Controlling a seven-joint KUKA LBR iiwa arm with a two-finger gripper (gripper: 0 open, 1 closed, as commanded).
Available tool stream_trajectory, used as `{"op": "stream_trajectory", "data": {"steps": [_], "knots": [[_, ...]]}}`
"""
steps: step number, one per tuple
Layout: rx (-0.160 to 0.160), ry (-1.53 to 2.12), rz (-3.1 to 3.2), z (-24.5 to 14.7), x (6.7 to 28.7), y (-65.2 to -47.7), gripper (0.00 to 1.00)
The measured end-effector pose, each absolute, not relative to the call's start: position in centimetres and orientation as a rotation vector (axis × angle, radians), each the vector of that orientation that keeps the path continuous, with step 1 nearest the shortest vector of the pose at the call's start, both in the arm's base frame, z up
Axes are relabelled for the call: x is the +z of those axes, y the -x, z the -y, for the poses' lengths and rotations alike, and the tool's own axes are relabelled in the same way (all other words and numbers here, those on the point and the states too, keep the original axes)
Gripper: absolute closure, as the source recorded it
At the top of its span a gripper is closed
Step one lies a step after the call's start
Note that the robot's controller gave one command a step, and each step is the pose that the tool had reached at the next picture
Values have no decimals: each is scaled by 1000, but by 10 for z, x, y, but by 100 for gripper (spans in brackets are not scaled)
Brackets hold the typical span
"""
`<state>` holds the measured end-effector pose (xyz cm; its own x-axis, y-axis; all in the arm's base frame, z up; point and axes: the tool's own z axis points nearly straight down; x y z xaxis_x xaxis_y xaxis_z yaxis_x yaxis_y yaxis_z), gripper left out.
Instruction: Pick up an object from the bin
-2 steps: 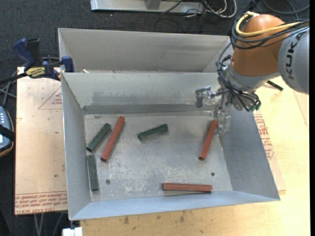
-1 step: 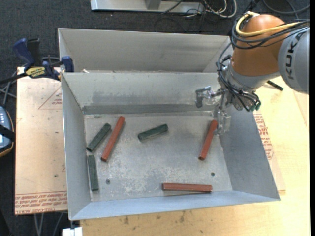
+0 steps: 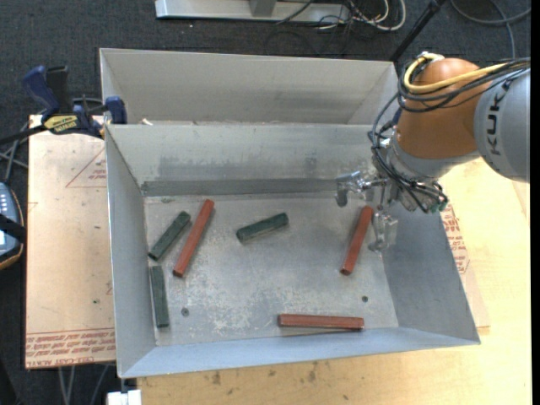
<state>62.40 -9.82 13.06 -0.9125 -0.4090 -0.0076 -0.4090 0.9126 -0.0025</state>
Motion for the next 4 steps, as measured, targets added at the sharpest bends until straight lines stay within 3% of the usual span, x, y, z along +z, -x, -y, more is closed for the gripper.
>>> {"op": "stream_trajectory", "data": {"steps": [1, 2, 3, 4], "knots": [[-1, 630, -3072, 101, 77, -633, 0], [2, 1008, -2969, 118, 71, -636, 100], [2, 1008, -2969, 118, 71, -636, 100], [-5, 989, -2973, 125, 237, -644, 100]]}}
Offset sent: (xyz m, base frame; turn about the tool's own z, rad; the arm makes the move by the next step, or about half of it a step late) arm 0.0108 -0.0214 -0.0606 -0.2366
